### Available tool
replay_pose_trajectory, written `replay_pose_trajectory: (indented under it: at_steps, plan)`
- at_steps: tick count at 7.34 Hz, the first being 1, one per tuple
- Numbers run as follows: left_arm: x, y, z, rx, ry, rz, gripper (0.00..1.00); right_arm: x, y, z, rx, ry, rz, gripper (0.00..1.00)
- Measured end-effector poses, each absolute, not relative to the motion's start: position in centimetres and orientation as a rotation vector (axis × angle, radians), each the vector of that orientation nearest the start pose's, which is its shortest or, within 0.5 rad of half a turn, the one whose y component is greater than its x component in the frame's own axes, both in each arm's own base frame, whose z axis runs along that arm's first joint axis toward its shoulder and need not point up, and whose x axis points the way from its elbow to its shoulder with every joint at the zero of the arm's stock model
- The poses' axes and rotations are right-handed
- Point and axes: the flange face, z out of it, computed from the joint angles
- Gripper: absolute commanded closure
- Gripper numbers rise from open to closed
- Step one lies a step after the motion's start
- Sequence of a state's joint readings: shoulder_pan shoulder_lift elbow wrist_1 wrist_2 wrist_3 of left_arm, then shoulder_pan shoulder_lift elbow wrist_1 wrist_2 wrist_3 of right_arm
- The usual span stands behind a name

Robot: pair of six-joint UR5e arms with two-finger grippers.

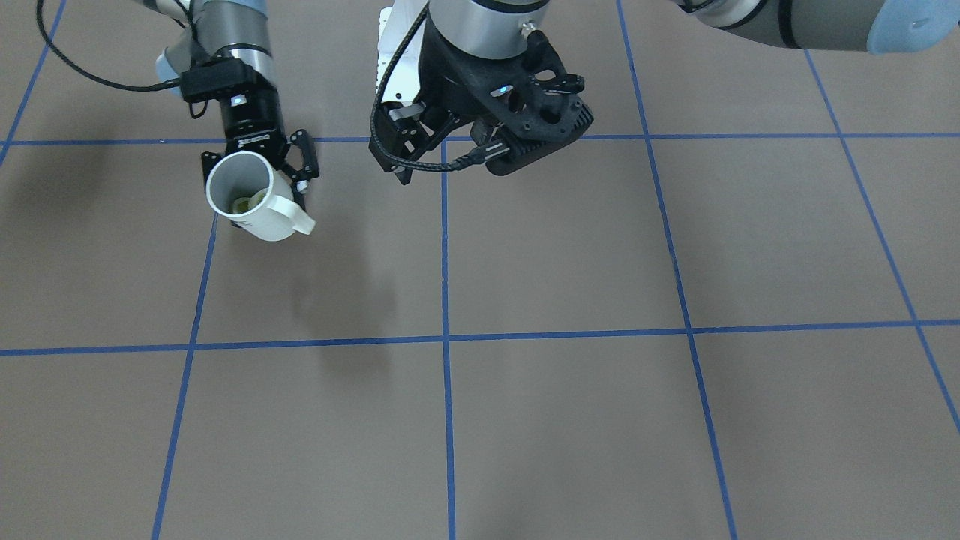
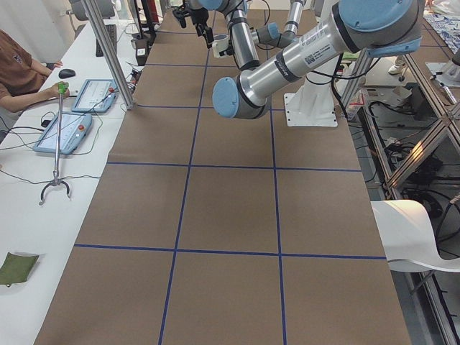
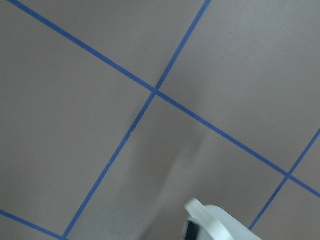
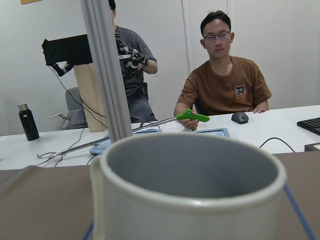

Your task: Left arm hands cup to right arm to dump lemon

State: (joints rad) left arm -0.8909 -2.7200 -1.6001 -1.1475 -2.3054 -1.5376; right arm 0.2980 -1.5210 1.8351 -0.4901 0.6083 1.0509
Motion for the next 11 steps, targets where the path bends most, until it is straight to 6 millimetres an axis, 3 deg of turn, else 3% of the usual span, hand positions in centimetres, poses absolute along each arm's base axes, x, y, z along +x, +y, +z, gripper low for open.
replay_pose_trajectory:
  at_steps: [2,3,5,7,8,9,11]
  plan:
    - [35.9,-54.9,-3.0,-0.276,0.960,-0.513,0.00,-27.7,-34.5,47.4,1.203,-0.828,0.493,0.54]
    - [35.8,-54.6,-3.0,-0.265,0.962,-0.511,0.00,-23.0,-34.4,51.5,1.185,-0.830,0.498,0.67]
    - [35.7,-53.9,-2.1,-0.218,0.953,-0.521,0.00,-16.7,-33.0,60.8,1.181,-0.882,0.534,0.67]
    - [37.0,-52.6,0.8,-0.170,0.910,-0.526,0.00,-10.6,-30.5,69.6,1.150,-0.948,0.578,0.77]
    - [38.1,-51.7,1.8,-0.139,0.886,-0.522,0.00,-8.1,-29.1,72.5,1.103,-1.009,0.644,0.76]
    - [38.5,-51.1,2.3,-0.124,0.878,-0.519,0.00,-6.1,-27.8,74.1,1.062,-1.064,0.711,0.76]
    - [38.3,-50.6,2.7,-0.113,0.880,-0.516,0.00,-2.3,-25.3,75.4,1.017,-1.126,0.803,0.76]
